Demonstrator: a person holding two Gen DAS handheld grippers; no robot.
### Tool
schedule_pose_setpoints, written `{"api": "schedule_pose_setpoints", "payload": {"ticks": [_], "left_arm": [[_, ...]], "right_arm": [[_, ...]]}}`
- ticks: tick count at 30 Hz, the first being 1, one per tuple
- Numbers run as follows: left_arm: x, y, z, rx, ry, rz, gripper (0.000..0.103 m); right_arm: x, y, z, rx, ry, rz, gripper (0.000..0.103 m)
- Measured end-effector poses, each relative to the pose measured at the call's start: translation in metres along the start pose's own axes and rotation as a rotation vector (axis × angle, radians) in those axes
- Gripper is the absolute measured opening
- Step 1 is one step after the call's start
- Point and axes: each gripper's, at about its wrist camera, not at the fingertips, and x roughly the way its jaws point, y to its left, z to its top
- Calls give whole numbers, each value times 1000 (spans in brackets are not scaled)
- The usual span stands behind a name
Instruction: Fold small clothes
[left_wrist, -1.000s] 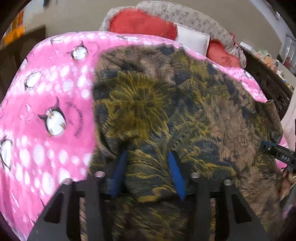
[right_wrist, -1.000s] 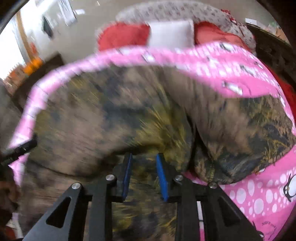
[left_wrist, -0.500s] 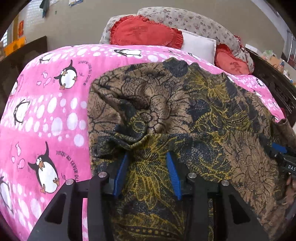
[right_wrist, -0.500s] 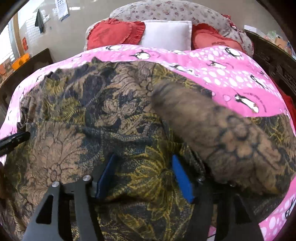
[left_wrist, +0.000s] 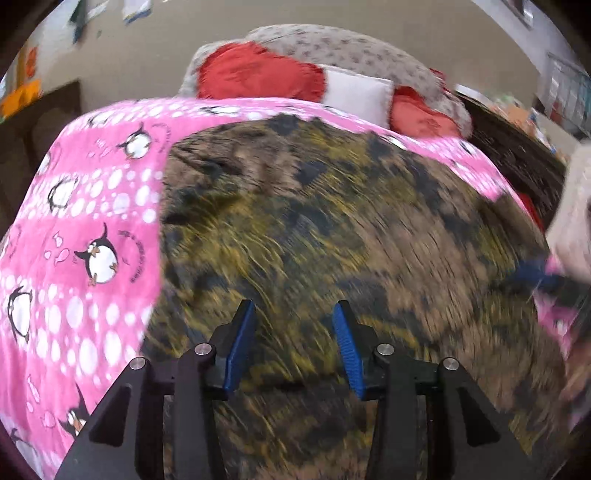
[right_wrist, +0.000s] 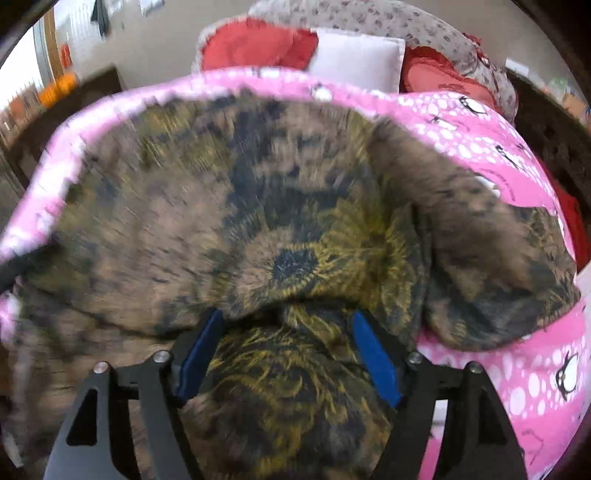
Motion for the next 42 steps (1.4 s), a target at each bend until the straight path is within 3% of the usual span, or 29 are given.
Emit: {"api": "schedule_pose_setpoints", "payload": {"ticks": [2,3,6,8,10,12,16,18,19,22,24,26,29,36,39,42], "left_arm": [[3,-4,-15,48,21,-9,34],[5,-4,-14,47,33,-15,34],[8,-3,-13,27,37,-31,37],[7,-1,-12,18,36,-43,38],[8,1,-12,6,35,-56,38],[9,2,-13,-3,36,-66,38],[9,3,-13,-13,34,-71,38],[9,3,-13,-14,34,-72,38],[10,3,-13,-14,34,-72,38],[10,3,-13,-16,33,-74,38],[10,4,-13,-18,34,-75,38],[10,4,-13,-18,33,-75,38],[10,4,-13,-18,33,-76,38],[9,4,-13,-18,31,-75,38],[9,5,-13,-20,26,-75,38],[9,5,-13,-20,26,-75,38]], "right_arm": [[-38,-22,0,48,-102,42,76],[-65,-44,1,72,-175,22,77],[-98,-112,2,163,-261,-124,80],[-103,-175,-4,309,-252,-198,79],[-99,-235,-16,482,-232,-160,70],[-88,-272,-33,584,-227,-93,54],[-55,-299,-52,698,-194,10,46],[-43,-313,-59,761,-244,41,39],[-42,-318,-62,790,-269,60,37],[-33,-328,-65,854,-300,70,15],[-31,-328,-62,855,-302,70,8],[-41,-320,-55,817,-314,64,7],[-79,-307,-37,713,-368,-8,6],[-222,-313,-12,627,-581,-309,6],[-235,-292,7,555,-589,-289,6],[-216,-238,36,436,-563,-163,6]]}}
